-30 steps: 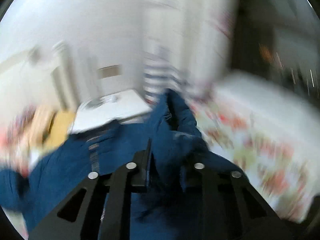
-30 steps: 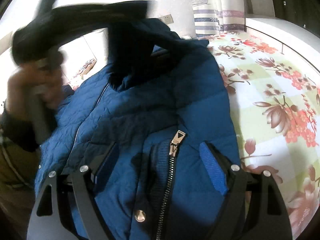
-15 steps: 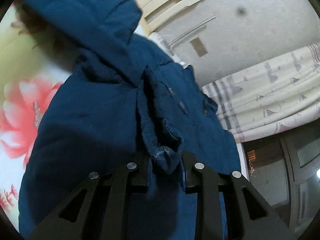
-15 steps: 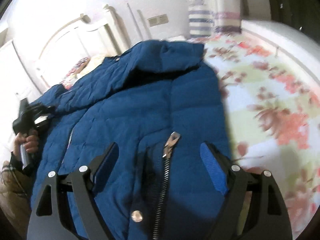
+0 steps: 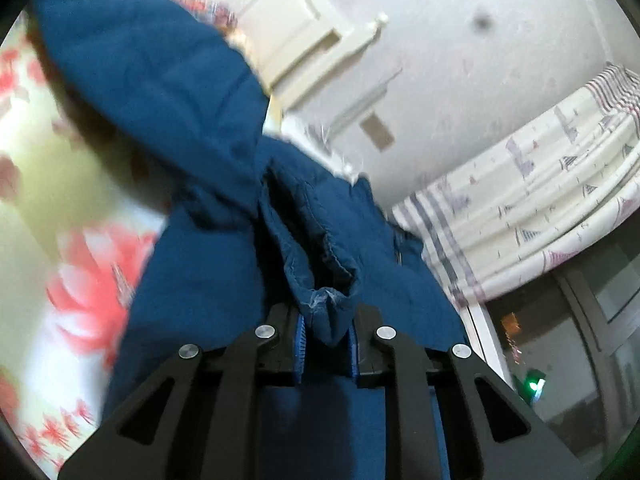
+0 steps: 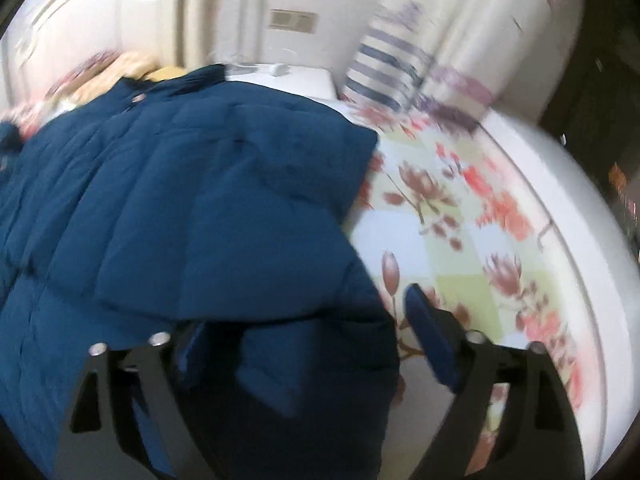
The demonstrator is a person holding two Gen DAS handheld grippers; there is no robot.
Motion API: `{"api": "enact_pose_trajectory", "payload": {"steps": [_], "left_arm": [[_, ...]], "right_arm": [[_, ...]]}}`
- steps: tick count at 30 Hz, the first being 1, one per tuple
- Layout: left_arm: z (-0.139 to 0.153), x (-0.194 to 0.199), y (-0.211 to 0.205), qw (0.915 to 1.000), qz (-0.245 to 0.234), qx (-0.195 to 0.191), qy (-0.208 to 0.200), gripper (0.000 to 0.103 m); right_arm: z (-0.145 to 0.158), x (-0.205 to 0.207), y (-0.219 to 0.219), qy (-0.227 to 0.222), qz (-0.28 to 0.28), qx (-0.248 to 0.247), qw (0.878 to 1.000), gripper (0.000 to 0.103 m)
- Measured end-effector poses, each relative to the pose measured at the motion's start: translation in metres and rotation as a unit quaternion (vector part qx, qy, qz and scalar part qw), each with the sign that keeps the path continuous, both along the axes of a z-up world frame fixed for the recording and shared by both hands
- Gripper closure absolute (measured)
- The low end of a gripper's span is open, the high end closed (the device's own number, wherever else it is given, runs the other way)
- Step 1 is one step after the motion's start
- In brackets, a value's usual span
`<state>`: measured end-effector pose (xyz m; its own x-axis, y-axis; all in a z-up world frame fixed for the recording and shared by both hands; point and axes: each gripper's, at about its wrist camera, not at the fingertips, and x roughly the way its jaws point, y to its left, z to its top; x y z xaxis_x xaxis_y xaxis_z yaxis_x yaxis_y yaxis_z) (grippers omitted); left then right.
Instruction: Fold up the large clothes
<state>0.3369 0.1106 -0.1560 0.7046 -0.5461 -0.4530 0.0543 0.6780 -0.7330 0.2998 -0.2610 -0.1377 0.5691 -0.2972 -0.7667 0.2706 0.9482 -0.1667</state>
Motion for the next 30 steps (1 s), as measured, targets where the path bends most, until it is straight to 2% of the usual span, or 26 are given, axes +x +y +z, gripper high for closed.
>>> {"api": "enact_pose_trajectory", "payload": {"steps": [5,8,10,13,15,16,17,18,19,21,22,24,26,27,28,29,30], "left_arm": [[0.006,0.001,-0.010,0.9996,-0.020,0.019,-0.004,0.084],[0.007,0.001,-0.013,0.9993,-0.019,0.031,-0.004,0.084],[0.002,-0.002,-0.002,0.9997,-0.016,0.018,-0.001,0.084],[0.000,-0.002,0.002,0.9999,-0.010,0.007,0.004,0.084],[0.002,-0.005,0.005,0.9999,0.003,0.013,-0.002,0.084],[0.004,-0.008,0.007,0.9997,0.014,0.017,-0.007,0.084],[0.010,-0.014,0.010,0.9988,0.035,0.027,-0.019,0.084],[0.016,-0.021,0.011,0.9971,0.054,0.040,-0.035,0.083],[0.028,-0.031,0.010,0.9930,0.075,0.059,-0.069,0.081],[0.049,-0.050,0.006,0.9781,0.133,0.114,-0.112,0.079],[0.063,-0.061,0.004,0.9709,0.145,0.120,-0.148,0.076],[0.079,-0.067,-0.002,0.9652,0.152,0.122,-0.175,0.076],[0.093,-0.057,-0.017,0.9633,0.125,0.155,-0.180,0.072],[0.096,-0.045,-0.027,0.9638,0.101,0.178,-0.171,0.067],[0.094,-0.027,-0.038,0.9655,0.071,0.204,-0.145,0.032],[0.090,-0.016,-0.043,0.9670,0.056,0.210,-0.132,0.004],[0.082,-0.004,-0.046,0.9688,0.047,0.213,-0.118,0.004]], "right_arm": [[0.002,-0.014,-0.023,-0.001,-0.032,0.059,0.998,0.008],[0.023,-0.034,-0.022,-0.043,-0.052,0.072,0.995,0.013],[0.032,-0.036,-0.015,-0.068,-0.037,0.080,0.994,0.019],[0.043,-0.025,0.009,-0.097,0.013,0.072,0.993,0.020],[0.038,-0.009,0.027,-0.088,0.051,0.052,0.993,0.020],[0.031,-0.001,0.033,-0.072,0.061,0.049,0.994,0.020],[0.016,0.011,0.036,-0.038,0.064,0.047,0.996,0.021],[0.003,0.018,0.036,-0.012,0.065,0.049,0.997,0.020],[0.001,0.019,0.036,-0.012,0.064,0.051,0.997,0.020],[0.002,0.020,0.033,-0.011,0.057,0.053,0.997,0.019],[0.001,0.021,0.033,-0.012,0.058,0.055,0.997,0.018],[0.001,0.022,0.034,-0.013,0.058,0.054,0.997,0.017],[0.001,0.023,0.034,-0.013,0.058,0.053,0.997,0.017],[0.001,0.021,0.033,-0.014,0.058,0.055,0.997,0.017],[0.001,0.020,0.032,-0.016,0.058,0.059,0.996,0.017],[0.001,0.019,0.031,-0.017,0.058,0.062,0.996,0.017],[0.001,0.018,0.030,-0.018,0.058,0.065,0.996,0.017]]}}
